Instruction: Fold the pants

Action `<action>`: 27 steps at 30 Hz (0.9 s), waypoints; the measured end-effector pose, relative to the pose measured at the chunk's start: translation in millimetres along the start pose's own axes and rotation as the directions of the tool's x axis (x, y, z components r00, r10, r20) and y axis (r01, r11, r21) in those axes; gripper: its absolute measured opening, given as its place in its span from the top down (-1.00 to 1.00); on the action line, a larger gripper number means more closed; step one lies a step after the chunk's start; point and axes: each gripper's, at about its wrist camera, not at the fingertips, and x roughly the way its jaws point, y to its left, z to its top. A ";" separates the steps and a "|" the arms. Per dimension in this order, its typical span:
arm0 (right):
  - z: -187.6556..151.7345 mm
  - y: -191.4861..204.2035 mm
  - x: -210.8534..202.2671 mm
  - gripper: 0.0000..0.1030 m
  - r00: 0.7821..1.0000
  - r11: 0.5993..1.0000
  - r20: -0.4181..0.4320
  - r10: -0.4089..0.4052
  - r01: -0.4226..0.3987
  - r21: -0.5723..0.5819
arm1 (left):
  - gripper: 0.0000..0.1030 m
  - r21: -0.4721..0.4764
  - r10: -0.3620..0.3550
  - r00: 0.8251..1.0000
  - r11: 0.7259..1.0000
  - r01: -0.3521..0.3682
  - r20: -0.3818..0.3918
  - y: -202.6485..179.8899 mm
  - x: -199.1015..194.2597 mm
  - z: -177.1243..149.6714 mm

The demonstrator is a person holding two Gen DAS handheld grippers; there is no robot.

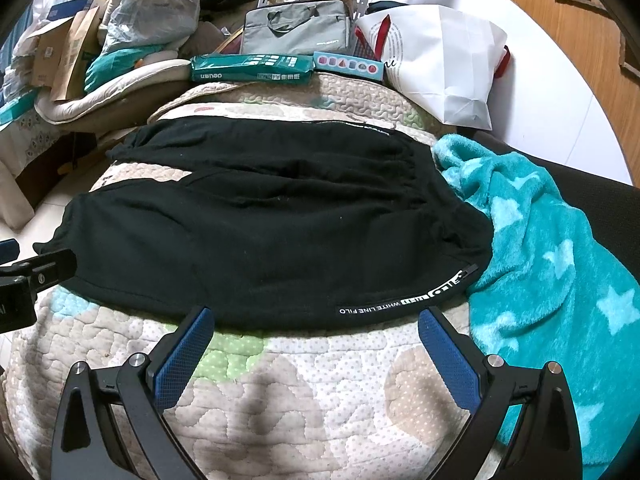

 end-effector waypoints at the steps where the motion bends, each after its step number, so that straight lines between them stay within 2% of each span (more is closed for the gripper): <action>1: -0.4 -0.2 0.3 -1.00 1.000 1.000 -0.001 0.000 0.000 0.000 | -1.00 -0.002 0.000 1.000 1.000 0.000 -0.001 0.1 0.5 0.0; 27: -2.5 0.1 3.2 -1.00 1.000 1.000 -0.009 0.000 0.000 0.000 | -1.00 0.004 -0.010 1.000 1.000 0.010 -0.021 -4.0 4.6 -1.4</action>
